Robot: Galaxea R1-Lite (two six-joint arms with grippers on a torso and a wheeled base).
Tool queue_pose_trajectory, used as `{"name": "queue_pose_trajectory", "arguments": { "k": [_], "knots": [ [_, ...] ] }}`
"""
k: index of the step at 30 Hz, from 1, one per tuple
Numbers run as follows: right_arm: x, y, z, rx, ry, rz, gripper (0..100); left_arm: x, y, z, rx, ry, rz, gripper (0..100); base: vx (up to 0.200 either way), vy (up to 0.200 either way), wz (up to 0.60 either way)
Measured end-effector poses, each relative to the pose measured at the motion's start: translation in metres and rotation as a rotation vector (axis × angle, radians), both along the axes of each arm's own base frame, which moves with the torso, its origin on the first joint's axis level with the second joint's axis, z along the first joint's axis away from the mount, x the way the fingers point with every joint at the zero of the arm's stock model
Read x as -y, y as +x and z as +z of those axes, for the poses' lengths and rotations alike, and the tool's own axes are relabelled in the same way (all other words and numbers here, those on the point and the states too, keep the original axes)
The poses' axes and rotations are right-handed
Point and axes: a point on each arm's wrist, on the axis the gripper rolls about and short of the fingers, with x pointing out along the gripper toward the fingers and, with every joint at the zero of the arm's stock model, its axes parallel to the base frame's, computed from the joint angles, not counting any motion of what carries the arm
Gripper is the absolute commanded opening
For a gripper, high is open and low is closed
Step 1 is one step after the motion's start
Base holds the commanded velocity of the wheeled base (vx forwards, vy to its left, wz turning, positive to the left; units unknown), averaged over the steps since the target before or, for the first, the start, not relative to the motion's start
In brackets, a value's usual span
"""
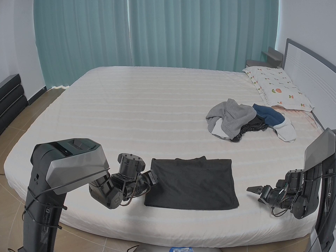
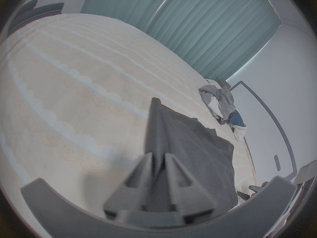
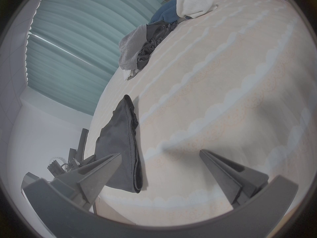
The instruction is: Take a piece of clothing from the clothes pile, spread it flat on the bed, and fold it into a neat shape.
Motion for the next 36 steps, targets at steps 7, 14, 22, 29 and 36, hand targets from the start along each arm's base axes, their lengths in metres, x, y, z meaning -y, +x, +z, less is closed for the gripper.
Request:
{"name": "queue_pose_trajectory", "arguments": {
  "k": [7,14,22,29,36],
  "knots": [
    [0.0001,0.0,-0.0001,0.0,0.0,0.0,100,-0.0018,-0.0031,-0.0032,-0.009,0.02,0.021,0,0.0,0.0,0.0],
    [0.0,0.0,-0.0004,0.0,-0.003,0.001,100,-0.0036,-0.0051,-0.0048,-0.016,0.029,0.029,0,0.0,0.0,0.0],
    [-0.0007,-0.0001,-0.0005,-0.001,-0.003,0.004,100,-0.0038,-0.0014,-0.0008,0.04,0.018,0.057,0,0.0,0.0,0.0],
    [-0.0017,-0.0002,-0.0006,-0.002,-0.003,0.007,100,-0.0029,-0.0021,-0.0016,0.041,0.013,0.054,0,0.0,0.0,0.0],
    [-0.0019,-0.0002,-0.0006,-0.002,-0.003,0.008,100,-0.002,-0.0075,-0.0045,0.022,0.021,0.043,0,0.0,0.0,0.0]
  ]
}}
